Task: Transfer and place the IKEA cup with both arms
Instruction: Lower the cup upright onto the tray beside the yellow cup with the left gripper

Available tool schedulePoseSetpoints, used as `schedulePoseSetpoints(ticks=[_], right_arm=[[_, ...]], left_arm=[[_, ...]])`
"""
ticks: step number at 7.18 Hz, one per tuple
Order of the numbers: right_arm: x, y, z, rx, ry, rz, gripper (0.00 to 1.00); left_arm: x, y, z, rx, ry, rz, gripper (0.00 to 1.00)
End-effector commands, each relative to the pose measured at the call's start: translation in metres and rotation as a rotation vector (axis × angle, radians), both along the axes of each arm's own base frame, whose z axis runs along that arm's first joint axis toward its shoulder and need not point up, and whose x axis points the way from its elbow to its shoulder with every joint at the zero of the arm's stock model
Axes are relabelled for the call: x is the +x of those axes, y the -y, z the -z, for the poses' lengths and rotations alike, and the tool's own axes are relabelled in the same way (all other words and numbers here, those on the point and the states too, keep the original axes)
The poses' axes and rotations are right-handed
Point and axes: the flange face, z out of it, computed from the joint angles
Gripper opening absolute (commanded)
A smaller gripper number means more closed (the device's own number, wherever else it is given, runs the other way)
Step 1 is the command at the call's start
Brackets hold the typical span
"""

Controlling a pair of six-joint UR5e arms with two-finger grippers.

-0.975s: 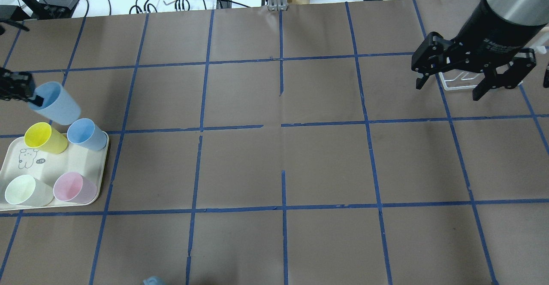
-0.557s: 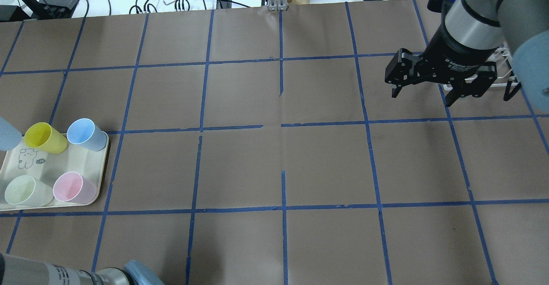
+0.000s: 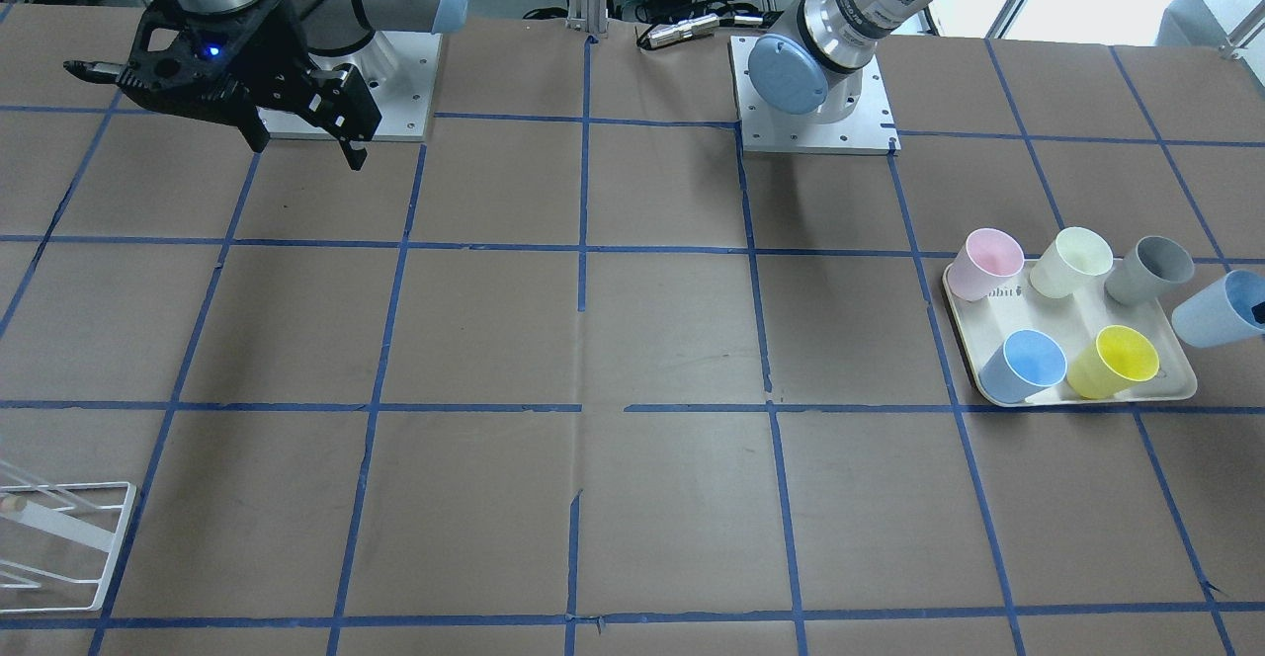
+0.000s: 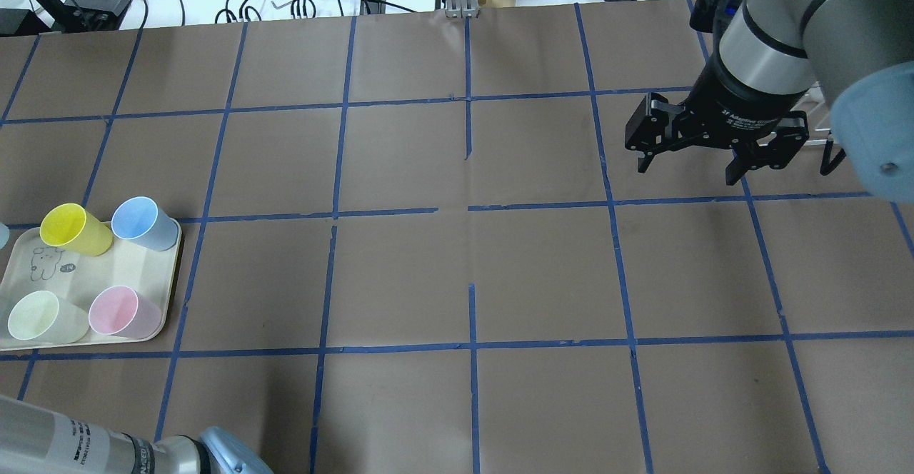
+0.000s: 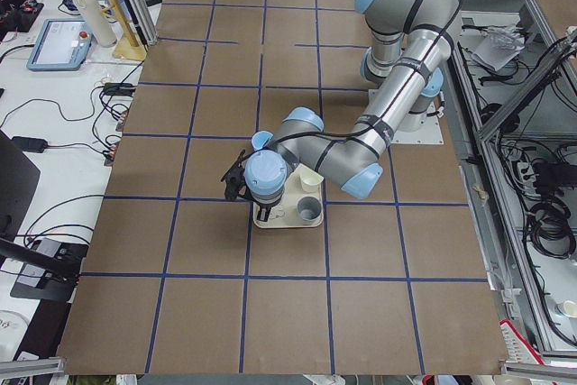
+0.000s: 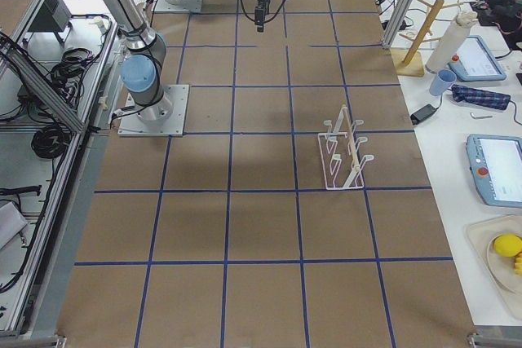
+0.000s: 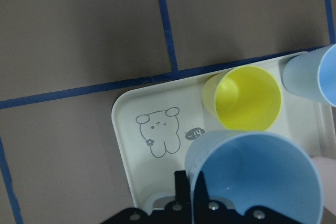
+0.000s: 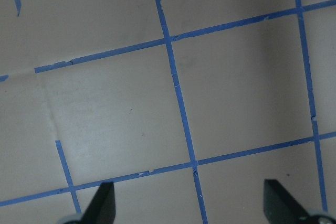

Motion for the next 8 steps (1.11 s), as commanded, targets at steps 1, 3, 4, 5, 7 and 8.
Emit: schedulePoseSetpoints(ticks=[1, 3, 4, 5, 7, 8], right_arm=[[-0.001, -0.005, -0.007, -0.013, -0.005, 0.003, 1.00], [0.000, -0.004, -0.009, -0.024, 0.002, 0.009, 1.00], [-0.006, -0.002, -0.005, -0.012, -0.006, 0.008, 1.00], [-0.007, -0.002, -0.007, -0.015, 0.005, 0.012, 1.00], [-0.009, 0.000, -0.005, -0.010, 0.006, 0.012, 1.00], [-0.010, 0.000, -0.003, -0.008, 0.008, -0.006, 1.00]], left_arm=[[0.015, 0.012, 0.039, 0.000, -0.036, 0.001, 0.00], [0.019, 0.015, 0.052, 0.002, -0.033, 0.000, 0.00], [0.018, 0.017, 0.053, -0.001, -0.036, -0.001, 0.00], [0.019, 0.017, 0.056, 0.000, -0.037, -0.001, 0.00], [0.023, 0.022, 0.067, -0.013, -0.022, -0.001, 0.00], [0.021, 0.020, 0.069, -0.010, -0.027, -0.001, 0.00]])
